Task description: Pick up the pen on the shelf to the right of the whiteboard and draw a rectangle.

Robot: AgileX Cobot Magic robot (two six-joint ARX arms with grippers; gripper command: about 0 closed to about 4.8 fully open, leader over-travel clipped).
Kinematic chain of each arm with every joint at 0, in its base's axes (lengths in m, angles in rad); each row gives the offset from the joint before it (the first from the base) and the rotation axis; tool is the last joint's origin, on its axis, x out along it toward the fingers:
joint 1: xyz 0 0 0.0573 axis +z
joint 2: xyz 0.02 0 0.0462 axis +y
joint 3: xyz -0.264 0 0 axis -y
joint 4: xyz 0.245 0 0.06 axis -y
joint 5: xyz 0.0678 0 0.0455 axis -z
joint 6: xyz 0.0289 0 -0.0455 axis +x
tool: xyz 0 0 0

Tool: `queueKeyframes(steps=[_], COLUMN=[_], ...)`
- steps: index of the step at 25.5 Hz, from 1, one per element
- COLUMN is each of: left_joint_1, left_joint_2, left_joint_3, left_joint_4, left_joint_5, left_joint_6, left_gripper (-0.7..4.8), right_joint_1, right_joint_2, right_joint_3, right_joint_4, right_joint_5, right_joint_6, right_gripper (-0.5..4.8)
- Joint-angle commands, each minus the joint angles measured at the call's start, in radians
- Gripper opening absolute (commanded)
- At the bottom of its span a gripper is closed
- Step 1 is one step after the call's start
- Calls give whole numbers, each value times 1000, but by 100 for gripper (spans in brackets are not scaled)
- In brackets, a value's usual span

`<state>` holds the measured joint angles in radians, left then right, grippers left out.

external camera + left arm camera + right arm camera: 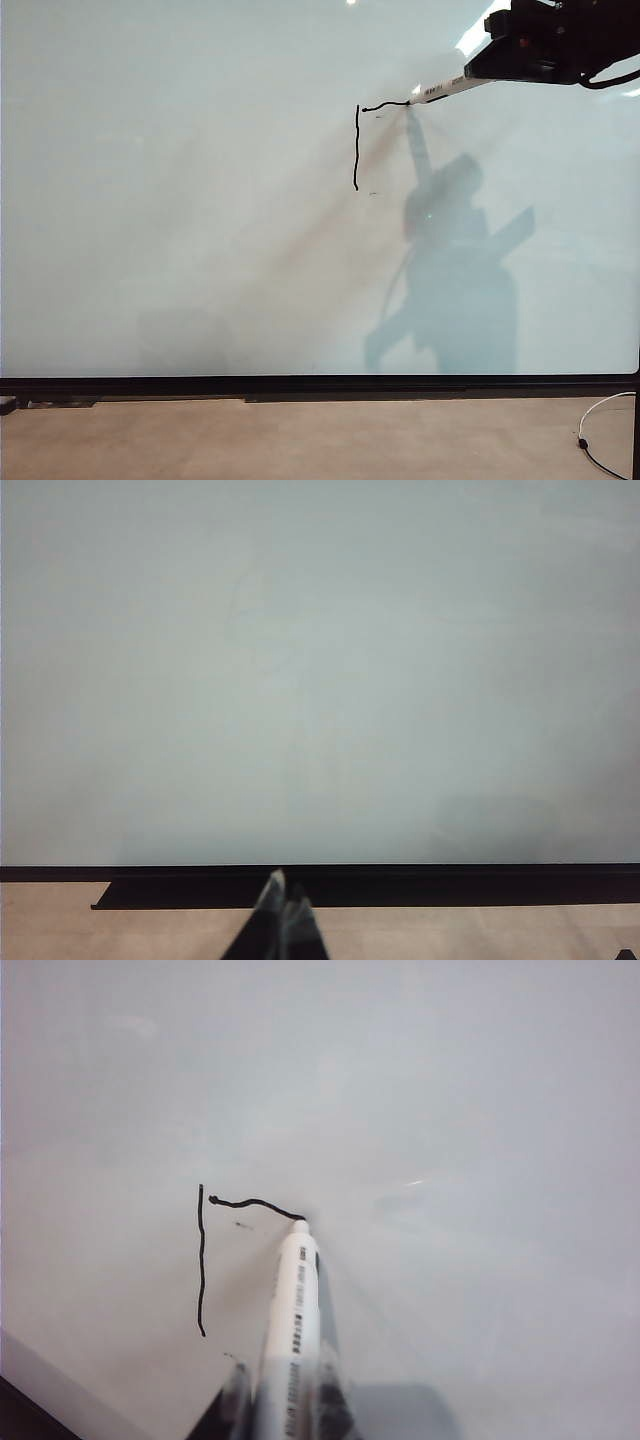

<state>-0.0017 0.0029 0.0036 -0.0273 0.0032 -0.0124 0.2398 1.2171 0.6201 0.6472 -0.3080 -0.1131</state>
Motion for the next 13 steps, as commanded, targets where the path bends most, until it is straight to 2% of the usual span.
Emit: queueKeyframes(steps=[1,13], left_joint_1=[0,0], left_joint_2=[0,0], left_joint_3=[3,3], left_joint_4=[6,6], left_joint_5=[0,0], left_joint_6=[5,5], left_gripper=[-4,-4], right_joint_1=[-12,-50], right_joint_2=[-4,-12], right_joint_3=[3,1], right_joint_4=[8,0], right_joint_5=[43,36], right_joint_6=[-2,-1], right_gripper=[-5,-5])
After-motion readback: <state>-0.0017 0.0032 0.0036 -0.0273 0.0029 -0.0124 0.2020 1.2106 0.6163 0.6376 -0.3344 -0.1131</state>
